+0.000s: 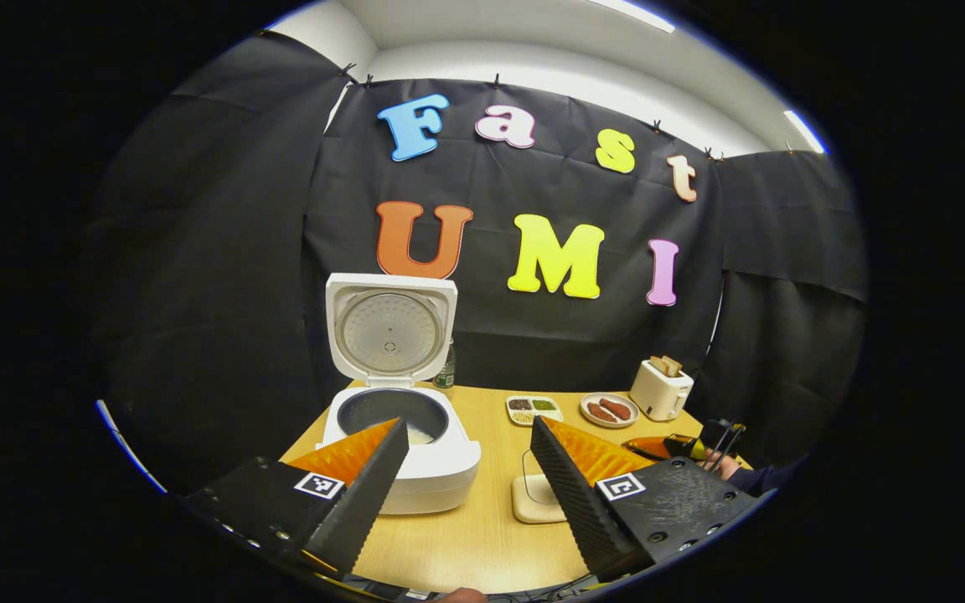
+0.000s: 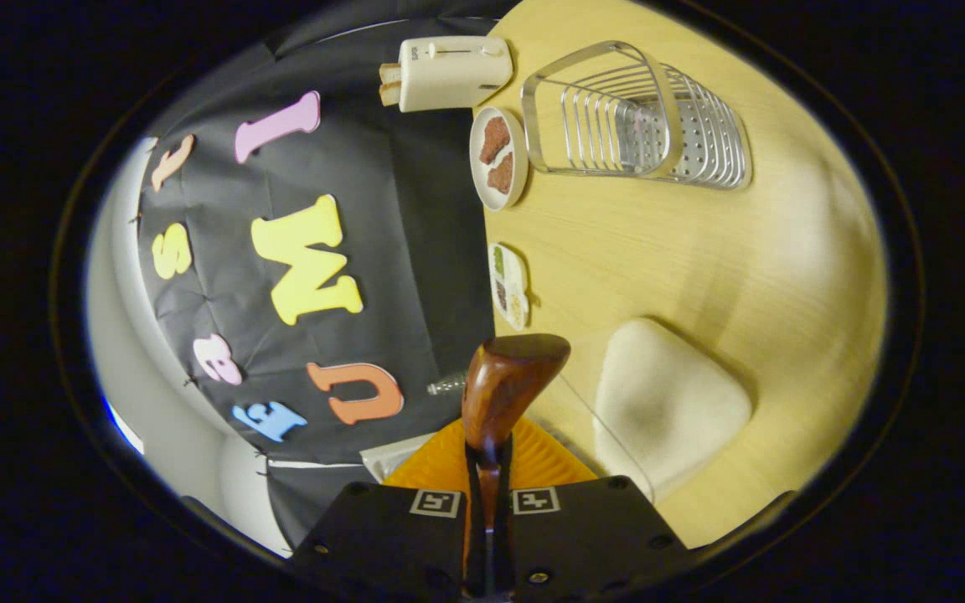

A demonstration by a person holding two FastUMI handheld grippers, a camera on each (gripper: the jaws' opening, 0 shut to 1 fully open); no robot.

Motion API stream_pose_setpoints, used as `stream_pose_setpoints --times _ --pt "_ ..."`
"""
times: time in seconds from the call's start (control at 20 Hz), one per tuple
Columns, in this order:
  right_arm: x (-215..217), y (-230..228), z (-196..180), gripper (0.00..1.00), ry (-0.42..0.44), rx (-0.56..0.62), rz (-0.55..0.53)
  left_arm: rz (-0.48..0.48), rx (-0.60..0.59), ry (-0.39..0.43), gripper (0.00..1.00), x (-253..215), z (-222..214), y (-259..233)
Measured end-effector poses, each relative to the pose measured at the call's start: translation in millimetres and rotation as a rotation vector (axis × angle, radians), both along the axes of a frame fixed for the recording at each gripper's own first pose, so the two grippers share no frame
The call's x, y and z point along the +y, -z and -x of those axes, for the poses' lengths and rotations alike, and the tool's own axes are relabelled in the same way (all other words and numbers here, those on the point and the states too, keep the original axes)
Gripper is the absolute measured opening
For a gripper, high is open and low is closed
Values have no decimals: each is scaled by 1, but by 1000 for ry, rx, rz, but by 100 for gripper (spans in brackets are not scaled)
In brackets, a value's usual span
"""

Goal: Close the left gripper, press the button to open the rice cooker; take a wooden spoon from the chopstick holder with the right hand, scoop a spoonful of rice and pour it into the rice cooker, then put the wooden spoon back into the chopstick holder.

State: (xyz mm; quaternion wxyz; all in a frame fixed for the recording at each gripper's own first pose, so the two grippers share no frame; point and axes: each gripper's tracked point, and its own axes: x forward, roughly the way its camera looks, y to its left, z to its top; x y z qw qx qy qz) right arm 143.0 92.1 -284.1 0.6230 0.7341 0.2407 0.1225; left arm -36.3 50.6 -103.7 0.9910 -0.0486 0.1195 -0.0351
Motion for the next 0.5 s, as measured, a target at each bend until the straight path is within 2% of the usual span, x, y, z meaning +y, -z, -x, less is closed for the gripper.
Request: stream_pose_setpoints --times 0.25,0.5 --pt "23 -45 -7 9 -51 -72 61 4 -23 -21 94 13 3 -7" --pt "76 -85 -21 8 -126 -111 99 8 -57 -67 94 38 7 -21"
